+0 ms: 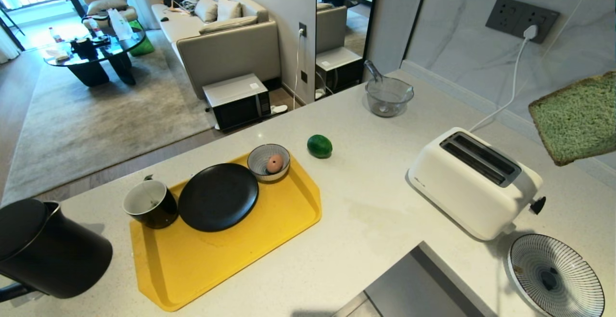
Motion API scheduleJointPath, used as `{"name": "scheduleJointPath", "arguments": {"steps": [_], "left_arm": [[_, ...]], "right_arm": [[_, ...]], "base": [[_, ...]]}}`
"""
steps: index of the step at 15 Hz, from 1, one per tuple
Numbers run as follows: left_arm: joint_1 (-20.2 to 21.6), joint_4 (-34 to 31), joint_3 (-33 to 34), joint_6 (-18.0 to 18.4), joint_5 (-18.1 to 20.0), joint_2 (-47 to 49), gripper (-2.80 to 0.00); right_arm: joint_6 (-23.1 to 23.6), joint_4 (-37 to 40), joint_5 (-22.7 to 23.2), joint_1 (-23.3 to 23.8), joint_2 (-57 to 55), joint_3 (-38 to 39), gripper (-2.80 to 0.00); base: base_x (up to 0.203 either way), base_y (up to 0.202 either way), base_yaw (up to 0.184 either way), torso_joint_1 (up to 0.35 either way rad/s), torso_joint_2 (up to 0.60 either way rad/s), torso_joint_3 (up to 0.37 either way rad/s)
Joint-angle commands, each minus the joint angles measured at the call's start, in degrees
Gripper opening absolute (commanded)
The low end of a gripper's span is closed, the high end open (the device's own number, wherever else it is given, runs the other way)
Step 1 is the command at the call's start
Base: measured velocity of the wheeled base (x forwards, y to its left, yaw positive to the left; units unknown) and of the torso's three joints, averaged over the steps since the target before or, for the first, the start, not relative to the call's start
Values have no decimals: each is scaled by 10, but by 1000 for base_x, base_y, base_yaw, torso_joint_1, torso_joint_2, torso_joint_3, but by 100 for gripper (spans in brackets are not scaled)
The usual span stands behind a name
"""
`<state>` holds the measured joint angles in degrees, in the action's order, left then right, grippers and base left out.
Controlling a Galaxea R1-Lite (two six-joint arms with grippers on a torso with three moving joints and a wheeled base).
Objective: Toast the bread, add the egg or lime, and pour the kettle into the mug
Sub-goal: Put the bread slices in the toaster
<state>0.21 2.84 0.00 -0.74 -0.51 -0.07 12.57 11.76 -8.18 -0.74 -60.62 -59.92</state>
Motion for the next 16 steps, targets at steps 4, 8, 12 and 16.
{"name": "scheduleJointPath", "arguments": {"steps": [4,8,12,16], "left_arm": [[0,1,9,-3,0,-1,-280],[0,1,9,-3,0,-1,-280],[1,1,9,-3,0,-1,-280],[1,1,9,-3,0,-1,-280]], "right_arm": [[21,-6,0,7,-26,-6,-280],[73,-3,19,57,-43,-9,-280],[172,3,136,152,-59,-4,-280],[208,-8,205,167,-137,-20,-280]], "base": [[113,0,3,2,-3,2],[17,0,0,8,5,-1],[0,0,0,0,0,0],[0,0,0,0,0,0]]}}
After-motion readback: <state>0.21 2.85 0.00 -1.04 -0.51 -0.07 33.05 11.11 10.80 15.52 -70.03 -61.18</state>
